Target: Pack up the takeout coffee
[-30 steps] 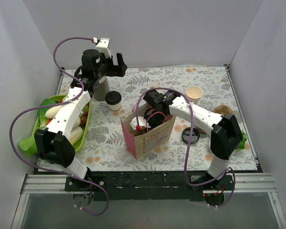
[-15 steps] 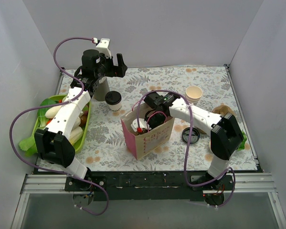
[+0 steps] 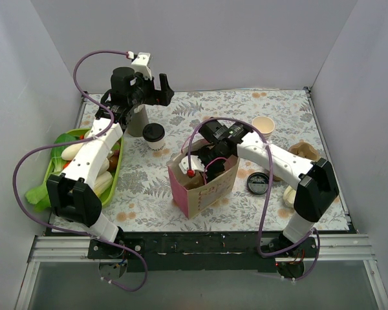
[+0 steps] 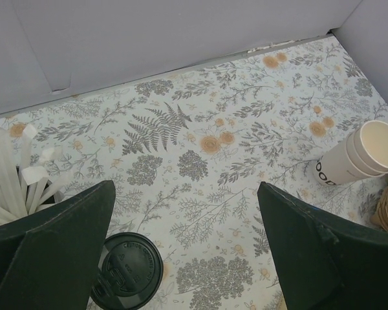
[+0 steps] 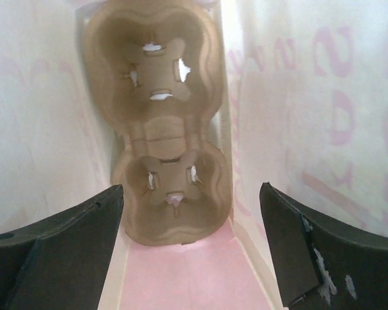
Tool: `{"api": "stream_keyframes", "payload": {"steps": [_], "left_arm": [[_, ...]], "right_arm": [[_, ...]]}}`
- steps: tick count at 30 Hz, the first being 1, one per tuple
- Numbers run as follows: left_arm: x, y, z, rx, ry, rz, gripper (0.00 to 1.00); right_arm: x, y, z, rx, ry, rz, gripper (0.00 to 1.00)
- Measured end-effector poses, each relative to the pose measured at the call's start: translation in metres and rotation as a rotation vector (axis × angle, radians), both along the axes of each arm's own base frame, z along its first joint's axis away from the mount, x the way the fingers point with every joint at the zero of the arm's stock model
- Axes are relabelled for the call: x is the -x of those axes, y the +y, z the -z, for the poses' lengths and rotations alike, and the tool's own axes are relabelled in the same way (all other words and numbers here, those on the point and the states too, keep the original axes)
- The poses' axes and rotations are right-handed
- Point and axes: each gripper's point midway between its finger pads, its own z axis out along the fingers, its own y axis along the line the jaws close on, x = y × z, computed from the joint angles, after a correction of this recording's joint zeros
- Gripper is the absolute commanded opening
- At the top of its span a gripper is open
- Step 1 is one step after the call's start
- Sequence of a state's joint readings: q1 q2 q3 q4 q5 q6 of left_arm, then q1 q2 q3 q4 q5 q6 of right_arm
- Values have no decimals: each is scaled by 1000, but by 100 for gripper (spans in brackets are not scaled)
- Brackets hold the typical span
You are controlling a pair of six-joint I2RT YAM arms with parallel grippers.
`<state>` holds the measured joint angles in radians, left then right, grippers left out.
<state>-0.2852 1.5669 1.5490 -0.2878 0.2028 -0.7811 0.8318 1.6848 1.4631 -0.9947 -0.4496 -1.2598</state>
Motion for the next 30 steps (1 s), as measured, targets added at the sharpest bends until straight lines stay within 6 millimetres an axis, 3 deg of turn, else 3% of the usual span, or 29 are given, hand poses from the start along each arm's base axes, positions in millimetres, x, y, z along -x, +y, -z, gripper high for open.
{"api": "stream_keyframes", "payload": {"steps": [4,8,15,18,20,23,26,30], "left_arm": [[7,-1,-2,-12,-8,27,93],[28,-5,-9,-34,-30,102,94],[96,-21,-41,-29,-89,347,92],[125,-30,-44,0,-65,461,90],[141,-39,-38,27,-22,539,89],[161,-50,-12,71,88,628,88],[176,-58,17,95,209,676,87],[179,-65,33,99,273,696,87]], "right_arm": [[-6,5,-17,-32,-32,12,95],[-12,11,-45,-85,-77,40,97],[-21,8,-99,-198,-199,132,98],[-24,3,-119,-259,-257,180,98],[-26,-1,-131,-302,-282,223,98],[-36,-8,-150,-373,-296,323,98],[-63,-21,-174,-461,-304,461,98],[-92,-36,-196,-524,-275,557,93]]}}
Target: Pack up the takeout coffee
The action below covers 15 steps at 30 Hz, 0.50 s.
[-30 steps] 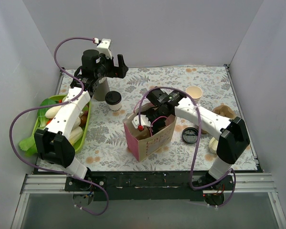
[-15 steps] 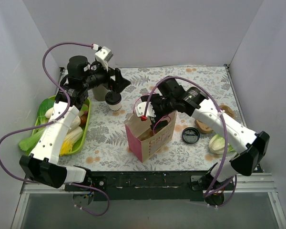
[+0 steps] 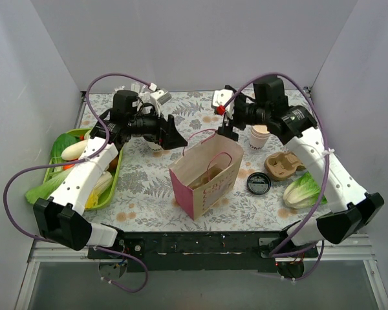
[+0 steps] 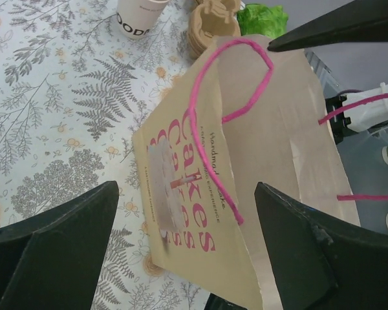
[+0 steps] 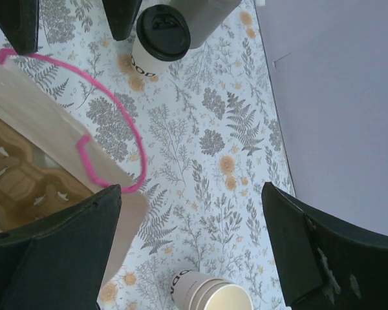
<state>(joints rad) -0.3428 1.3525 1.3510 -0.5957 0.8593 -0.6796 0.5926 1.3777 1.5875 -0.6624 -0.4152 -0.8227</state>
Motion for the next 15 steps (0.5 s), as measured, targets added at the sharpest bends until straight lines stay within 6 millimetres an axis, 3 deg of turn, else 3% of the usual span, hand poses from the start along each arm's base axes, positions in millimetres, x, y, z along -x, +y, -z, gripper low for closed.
{"api": "stream_keyframes", "payload": {"steps": [3,5,10,15], "left_arm": [[-10,3,1,-27,8,-52,90],[-23,7,-8,-46,-16,-113,93],[-63,31,-44,-87,-164,-319,95],[-87,62,-42,-144,-193,-486,96]], "right_arm": [[-12,1,-10,-17,26,-46,88],[-11,5,-5,8,60,-118,88],[10,17,22,61,167,-313,88],[33,20,40,93,228,-425,87]]}}
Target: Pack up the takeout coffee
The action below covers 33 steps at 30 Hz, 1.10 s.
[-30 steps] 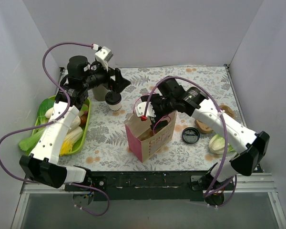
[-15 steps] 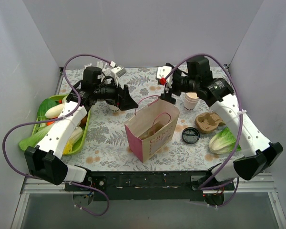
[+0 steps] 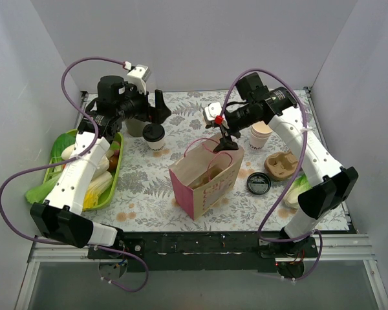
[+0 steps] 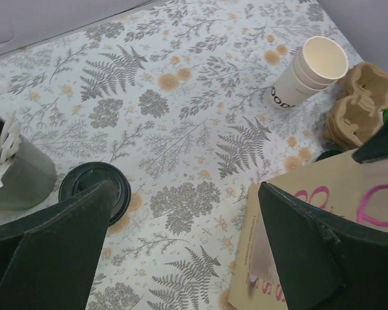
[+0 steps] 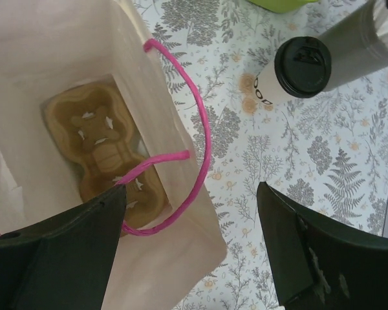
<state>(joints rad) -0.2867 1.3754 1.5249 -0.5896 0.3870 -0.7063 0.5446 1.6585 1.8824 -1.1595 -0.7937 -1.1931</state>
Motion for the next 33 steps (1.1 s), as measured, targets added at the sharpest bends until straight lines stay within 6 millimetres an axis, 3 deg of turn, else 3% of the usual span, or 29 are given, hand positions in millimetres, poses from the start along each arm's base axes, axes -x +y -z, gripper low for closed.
{"api": "stream_keyframes", "payload": {"steps": [5,11,14,15,18,27,33], "left_arm": [[-10,23,12,-10,29,-85,96],[-15,31,11,-2,29,-114,96],[-14,31,13,-1,32,-110,96],[-14,30,14,-1,33,-107,96],[-13,29,21,-2,47,-101,96],[-10,25,29,2,65,-73,96],[-11,25,28,-3,55,-69,95]], "right_arm": [[10,3,9,23,13,-54,84],[8,14,28,39,61,-60,67],[3,20,40,58,101,-55,38],[0,22,42,62,109,-56,20],[-11,30,45,78,136,-52,2],[-18,23,42,95,109,16,1],[-6,-7,23,24,-89,144,1]]}}
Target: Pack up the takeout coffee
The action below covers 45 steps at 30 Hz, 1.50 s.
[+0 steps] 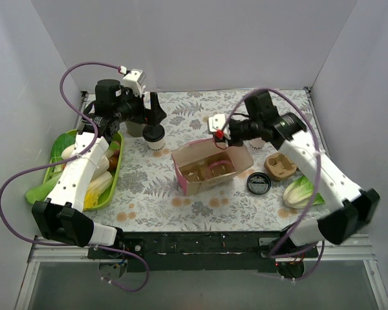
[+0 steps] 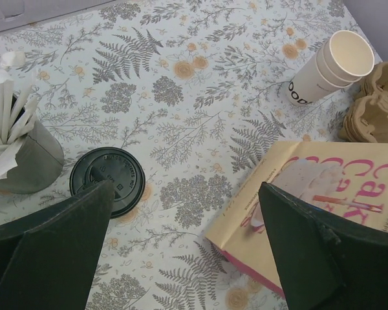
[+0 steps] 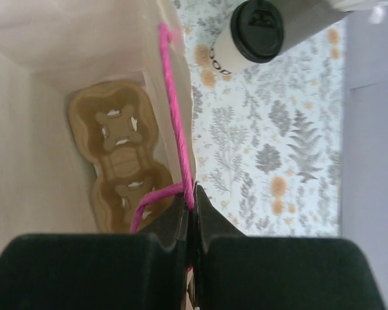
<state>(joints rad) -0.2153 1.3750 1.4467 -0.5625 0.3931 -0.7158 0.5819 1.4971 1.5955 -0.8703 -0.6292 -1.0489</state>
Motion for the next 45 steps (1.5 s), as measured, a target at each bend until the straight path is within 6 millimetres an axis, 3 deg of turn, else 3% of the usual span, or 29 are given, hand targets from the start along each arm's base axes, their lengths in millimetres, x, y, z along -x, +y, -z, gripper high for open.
{"api": "stream_keyframes", "payload": {"steps": [6,12,15,18,24,28,29,32,36,39,42,45], "left_arm": [[-2,-2,0,5,-13,11,95],[1,-4,15,5,26,25,95],[2,-5,16,8,29,33,95],[2,-5,16,9,29,34,95],[-1,1,20,-49,8,27,95],[-6,10,26,-153,-26,50,96],[-7,12,31,-186,-28,65,96],[-7,17,50,-274,9,113,96],[-18,18,76,-361,78,184,96],[-25,19,96,-423,106,251,97],[-28,19,106,-487,93,344,97],[-37,17,101,-536,52,430,97]], "right_arm": [[36,-20,-19,-147,-257,58,1],[77,-22,26,-150,-313,-1,1],[82,-18,32,-143,-295,0,1],[69,-12,18,-135,-266,54,1],[31,1,-34,-150,-210,155,1],[5,-9,-42,-124,-166,220,3],[-1,-12,-40,-112,-150,236,15],[-18,-21,-24,-62,-84,275,41],[-30,-28,2,0,23,305,55],[-33,-29,9,14,75,314,63],[-36,-31,-1,6,101,328,70],[-41,-33,-21,-20,97,337,73]]}}
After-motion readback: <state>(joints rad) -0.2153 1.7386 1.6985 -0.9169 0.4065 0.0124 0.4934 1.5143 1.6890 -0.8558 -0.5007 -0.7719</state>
